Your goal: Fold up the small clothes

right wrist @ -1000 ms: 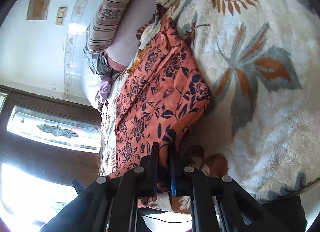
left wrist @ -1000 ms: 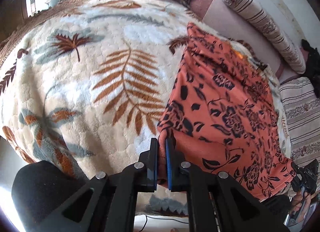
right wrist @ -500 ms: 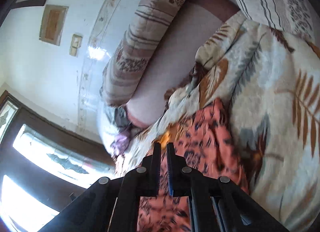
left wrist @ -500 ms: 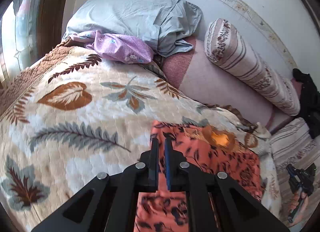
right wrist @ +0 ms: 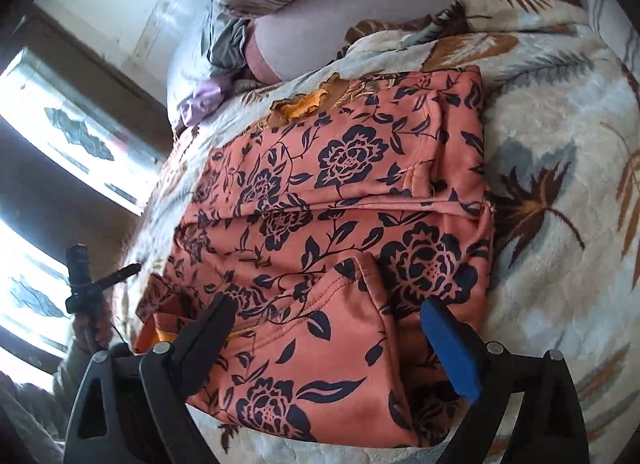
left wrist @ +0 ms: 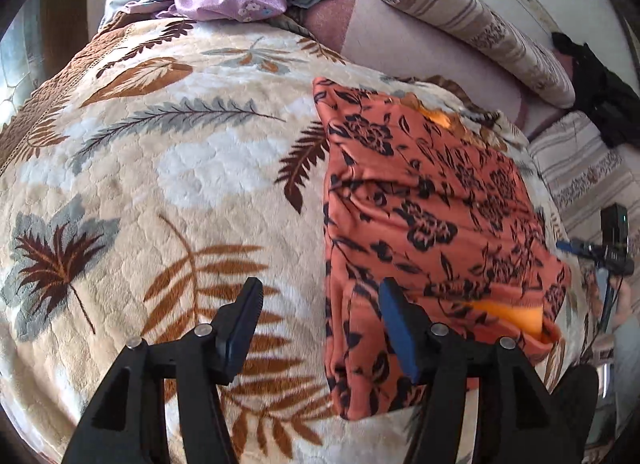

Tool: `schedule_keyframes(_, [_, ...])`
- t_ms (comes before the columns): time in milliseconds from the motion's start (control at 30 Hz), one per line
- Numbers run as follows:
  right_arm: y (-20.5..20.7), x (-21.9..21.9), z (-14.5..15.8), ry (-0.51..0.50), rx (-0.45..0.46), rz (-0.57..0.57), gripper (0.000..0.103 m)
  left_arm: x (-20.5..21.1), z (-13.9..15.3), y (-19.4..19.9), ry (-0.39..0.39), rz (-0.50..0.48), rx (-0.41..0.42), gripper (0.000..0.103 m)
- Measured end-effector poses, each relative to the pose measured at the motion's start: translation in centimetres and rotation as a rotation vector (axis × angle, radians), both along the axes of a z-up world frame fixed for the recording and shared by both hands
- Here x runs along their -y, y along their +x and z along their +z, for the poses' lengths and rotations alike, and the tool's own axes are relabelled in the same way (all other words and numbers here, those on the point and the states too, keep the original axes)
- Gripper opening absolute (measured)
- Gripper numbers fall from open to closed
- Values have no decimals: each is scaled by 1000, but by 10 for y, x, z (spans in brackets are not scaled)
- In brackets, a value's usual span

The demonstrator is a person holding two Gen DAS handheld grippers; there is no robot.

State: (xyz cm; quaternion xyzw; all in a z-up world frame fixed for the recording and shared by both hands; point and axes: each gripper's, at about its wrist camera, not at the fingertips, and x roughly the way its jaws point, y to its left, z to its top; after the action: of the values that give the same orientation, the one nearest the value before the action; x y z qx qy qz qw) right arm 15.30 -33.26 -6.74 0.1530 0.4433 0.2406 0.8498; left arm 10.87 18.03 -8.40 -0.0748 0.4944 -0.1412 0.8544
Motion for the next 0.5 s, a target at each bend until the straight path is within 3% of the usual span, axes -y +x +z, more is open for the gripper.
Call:
schedule_keyframes(167, [14, -27, -16, -124, -50, 71, 90, 29, -9, -6, 38, -128, 19, 61])
schedule_keyframes(200, [14, -30, -20, -149, -53, 79, 78, 35, -11, -3, 58, -137, 22, 61])
schedule_keyframes(267, [14, -34, -29, -169, -90, 73, 63, 43, -15, 0, 63, -152, 17, 61])
schedule_keyframes(300, [13, -34, -33, -175, -99, 68, 60, 45, -16, 0, 64, -158, 20, 60])
schedule_keyframes(367, [12, -35, -36, -192, -100, 66, 59, 47, -18, -1, 64, -161, 9, 52])
schedule_keyframes(400, [11, -34, -37, -190, -100, 64, 59, 47, -18, -2, 66, -156, 8, 42])
schedule_keyframes(500, [9, -31, -37, -190, -91, 55, 59, 45, -16, -6, 92, -154, 21, 29])
